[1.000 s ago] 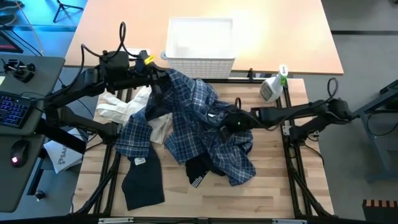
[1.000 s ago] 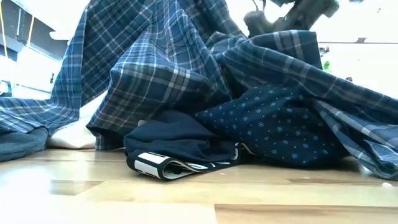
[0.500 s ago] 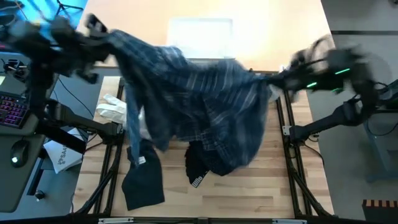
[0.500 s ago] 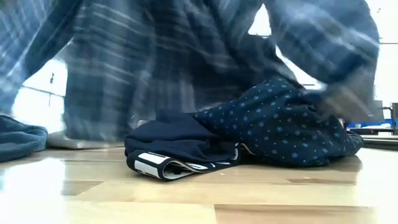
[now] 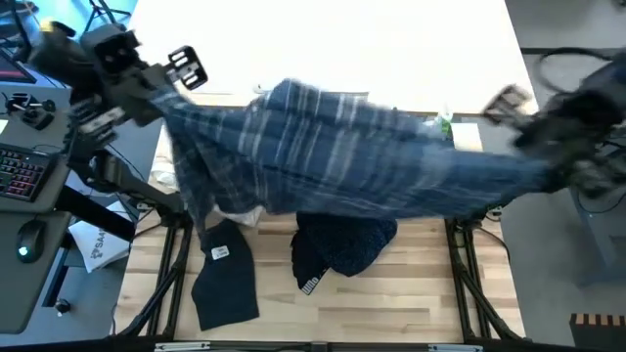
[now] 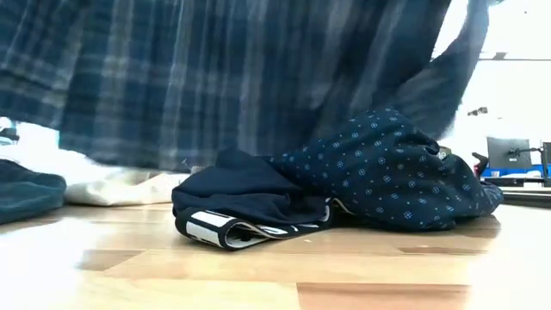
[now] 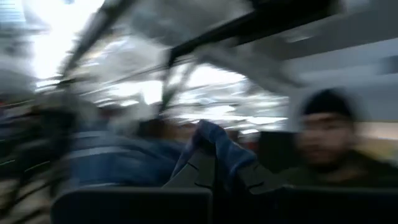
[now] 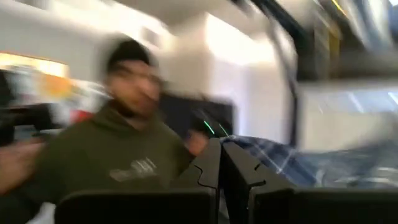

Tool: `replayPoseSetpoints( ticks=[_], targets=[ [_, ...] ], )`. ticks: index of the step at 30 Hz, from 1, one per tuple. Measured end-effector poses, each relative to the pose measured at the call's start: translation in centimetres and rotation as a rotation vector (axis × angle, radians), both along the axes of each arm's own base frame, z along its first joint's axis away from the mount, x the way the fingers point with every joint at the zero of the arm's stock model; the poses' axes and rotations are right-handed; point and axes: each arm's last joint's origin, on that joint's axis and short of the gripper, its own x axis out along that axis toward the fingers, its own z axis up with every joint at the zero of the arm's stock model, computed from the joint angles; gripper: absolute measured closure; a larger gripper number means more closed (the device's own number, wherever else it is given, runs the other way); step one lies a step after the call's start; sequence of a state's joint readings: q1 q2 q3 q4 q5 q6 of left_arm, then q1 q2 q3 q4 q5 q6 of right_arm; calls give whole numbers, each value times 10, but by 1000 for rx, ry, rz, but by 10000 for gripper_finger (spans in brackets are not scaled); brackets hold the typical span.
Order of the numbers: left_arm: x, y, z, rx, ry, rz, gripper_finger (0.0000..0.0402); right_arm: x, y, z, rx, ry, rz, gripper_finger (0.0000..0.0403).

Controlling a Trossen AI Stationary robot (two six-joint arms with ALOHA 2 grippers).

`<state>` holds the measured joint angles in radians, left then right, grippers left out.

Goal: Fold laundry
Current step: Fold the blue plaid flannel shirt

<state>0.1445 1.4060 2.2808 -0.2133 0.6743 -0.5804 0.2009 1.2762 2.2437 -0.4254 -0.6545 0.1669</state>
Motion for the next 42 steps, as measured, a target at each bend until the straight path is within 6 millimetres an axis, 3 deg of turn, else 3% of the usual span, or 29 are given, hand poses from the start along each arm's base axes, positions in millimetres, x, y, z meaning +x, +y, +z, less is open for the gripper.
replayPoseSetpoints(
  ticks=[4, 8, 10, 14, 18, 21, 25, 30, 33, 38, 42],
  targets=[
    [10, -12, 12, 24, -115, -164, 401, -11, 4, 14, 21, -219, 51, 403],
    [17, -8, 8, 30, -98, -133, 401, -11, -8, 12, 208, -92, -277, 403],
    [12, 3, 3, 21, -21, -22, 401, -16, -19, 3, 301, 60, -510, 403],
    [19, 25, -21, -1, 236, 250, 401, -21, -34, -20, 422, 340, -852, 403],
    [30, 47, -60, 13, 590, 580, 401, -20, -43, -45, 476, 575, -1078, 403],
    [40, 57, -84, 89, 810, 749, 401, -13, -45, -61, 472, 722, -1148, 403],
    [44, 49, -90, 175, 843, 663, 401, -5, -39, -68, 393, 855, -948, 403],
    [48, 19, -77, 204, 673, 313, 401, 7, -16, -59, 193, 822, -400, 403],
    [48, -5, -61, 167, 540, 105, 401, 15, 1, -39, 81, 593, -77, 403],
    [44, -46, -27, 126, 195, -154, 401, 14, 23, -1, 6, 35, 229, 403],
    [32, -68, -2, 130, -168, -299, 401, 15, 31, 17, 41, -268, 285, 403]
  ],
)
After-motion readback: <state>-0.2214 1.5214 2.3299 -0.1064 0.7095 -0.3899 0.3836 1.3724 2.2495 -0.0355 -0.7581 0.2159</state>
